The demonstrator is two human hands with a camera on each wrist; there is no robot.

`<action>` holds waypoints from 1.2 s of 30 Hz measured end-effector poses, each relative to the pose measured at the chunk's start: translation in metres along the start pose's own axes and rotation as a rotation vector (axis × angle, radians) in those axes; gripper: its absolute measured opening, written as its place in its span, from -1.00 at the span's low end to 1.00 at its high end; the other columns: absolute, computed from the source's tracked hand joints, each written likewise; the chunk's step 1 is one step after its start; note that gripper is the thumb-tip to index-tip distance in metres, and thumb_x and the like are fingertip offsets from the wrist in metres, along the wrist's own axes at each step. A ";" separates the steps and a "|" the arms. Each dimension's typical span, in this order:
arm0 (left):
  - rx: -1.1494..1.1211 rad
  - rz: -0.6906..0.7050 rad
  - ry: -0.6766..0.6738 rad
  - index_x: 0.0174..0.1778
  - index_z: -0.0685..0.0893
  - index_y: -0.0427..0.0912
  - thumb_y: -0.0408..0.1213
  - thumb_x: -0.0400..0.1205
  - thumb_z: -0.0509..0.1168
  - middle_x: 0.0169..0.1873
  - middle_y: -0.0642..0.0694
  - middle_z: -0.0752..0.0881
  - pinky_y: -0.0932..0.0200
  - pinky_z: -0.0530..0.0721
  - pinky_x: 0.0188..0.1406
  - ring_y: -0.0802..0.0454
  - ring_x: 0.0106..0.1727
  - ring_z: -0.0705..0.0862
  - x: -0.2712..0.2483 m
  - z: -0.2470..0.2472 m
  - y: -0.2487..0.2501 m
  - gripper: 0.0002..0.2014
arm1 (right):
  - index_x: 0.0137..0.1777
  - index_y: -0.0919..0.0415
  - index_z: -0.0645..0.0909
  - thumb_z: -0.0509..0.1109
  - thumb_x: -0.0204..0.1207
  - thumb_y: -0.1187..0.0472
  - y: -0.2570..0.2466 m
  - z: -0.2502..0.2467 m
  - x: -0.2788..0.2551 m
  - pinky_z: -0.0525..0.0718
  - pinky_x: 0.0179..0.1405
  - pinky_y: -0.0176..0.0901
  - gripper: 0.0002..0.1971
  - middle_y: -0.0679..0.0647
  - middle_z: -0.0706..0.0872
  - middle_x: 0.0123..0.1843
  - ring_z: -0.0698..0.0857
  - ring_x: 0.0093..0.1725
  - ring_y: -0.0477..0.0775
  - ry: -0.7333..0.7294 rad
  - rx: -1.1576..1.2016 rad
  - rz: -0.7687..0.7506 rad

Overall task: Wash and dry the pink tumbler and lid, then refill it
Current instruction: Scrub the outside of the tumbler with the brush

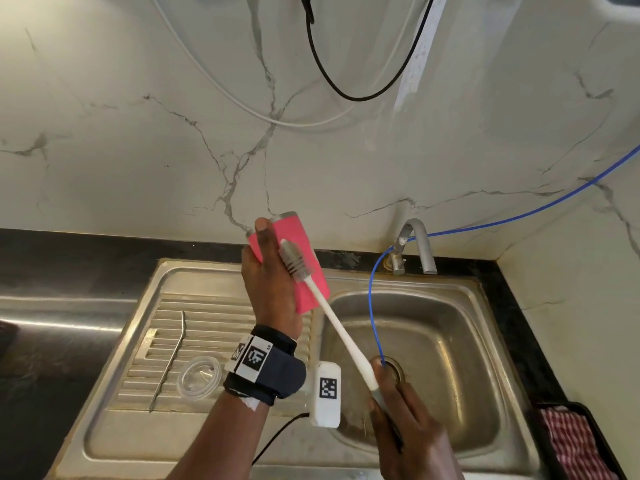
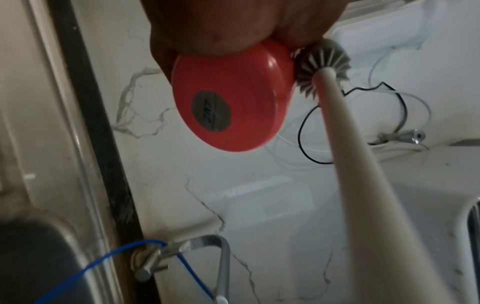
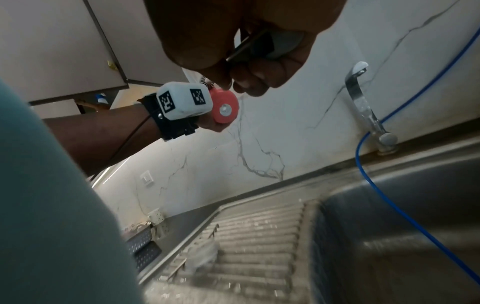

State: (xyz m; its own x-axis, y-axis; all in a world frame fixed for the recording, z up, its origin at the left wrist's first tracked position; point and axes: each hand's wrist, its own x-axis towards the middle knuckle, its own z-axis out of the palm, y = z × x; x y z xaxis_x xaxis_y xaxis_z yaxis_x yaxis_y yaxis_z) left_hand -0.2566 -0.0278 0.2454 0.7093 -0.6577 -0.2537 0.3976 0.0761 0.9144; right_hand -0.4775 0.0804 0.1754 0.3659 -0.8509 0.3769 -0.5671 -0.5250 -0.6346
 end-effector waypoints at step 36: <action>-0.057 -0.072 -0.028 0.41 0.67 0.09 0.71 0.41 0.19 0.23 -0.20 0.83 -0.50 0.83 0.20 -0.28 0.19 0.86 0.006 0.000 0.006 -0.11 | 0.69 -0.14 0.47 0.34 0.70 -0.02 0.008 0.007 0.020 0.56 -0.31 -0.51 -0.46 -0.16 0.66 0.02 0.61 -0.33 -0.20 0.053 0.090 0.031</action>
State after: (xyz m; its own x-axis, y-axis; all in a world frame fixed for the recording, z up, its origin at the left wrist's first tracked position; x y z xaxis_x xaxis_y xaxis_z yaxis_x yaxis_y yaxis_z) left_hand -0.2493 -0.0314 0.2496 0.6611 -0.6838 -0.3088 0.4802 0.0694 0.8744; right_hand -0.4697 0.0589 0.1734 0.3079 -0.8679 0.3899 -0.5083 -0.4965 -0.7037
